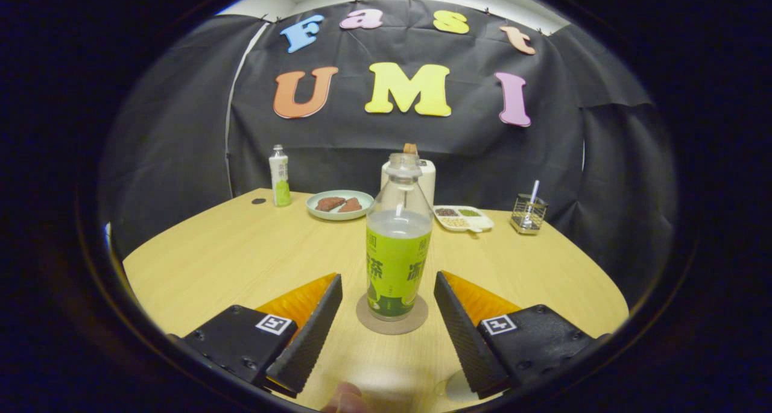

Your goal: Take the bottle from table, then pour the juice into the cup, finally place the bottle on the coaster

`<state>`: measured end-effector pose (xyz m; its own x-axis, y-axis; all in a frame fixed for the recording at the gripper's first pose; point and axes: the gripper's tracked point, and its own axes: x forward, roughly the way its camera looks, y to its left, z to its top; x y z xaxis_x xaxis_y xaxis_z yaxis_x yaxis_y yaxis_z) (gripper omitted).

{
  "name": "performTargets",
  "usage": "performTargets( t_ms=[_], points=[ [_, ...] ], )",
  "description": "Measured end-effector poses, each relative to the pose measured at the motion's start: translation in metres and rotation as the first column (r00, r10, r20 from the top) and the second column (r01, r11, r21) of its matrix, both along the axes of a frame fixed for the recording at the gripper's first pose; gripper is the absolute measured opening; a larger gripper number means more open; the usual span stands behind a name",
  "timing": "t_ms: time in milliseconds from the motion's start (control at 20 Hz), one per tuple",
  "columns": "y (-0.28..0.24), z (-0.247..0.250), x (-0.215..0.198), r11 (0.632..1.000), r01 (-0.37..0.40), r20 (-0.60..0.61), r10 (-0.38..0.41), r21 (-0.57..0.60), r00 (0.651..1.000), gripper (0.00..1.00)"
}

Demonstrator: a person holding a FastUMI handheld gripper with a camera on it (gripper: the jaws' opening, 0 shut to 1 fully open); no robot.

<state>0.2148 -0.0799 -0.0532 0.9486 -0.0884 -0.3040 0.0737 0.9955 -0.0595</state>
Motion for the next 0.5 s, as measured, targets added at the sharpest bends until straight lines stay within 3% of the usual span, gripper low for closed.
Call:
performTargets(
  t_ms=[300,500],
  points=[
    [0.020,0.050,-0.048,0.999,-0.002,0.104,0.006,-0.039,0.995,0.99],
    [0.031,0.080,-0.082,1.000,-0.002,0.159,0.002,0.000,0.987,1.00]
  ],
)
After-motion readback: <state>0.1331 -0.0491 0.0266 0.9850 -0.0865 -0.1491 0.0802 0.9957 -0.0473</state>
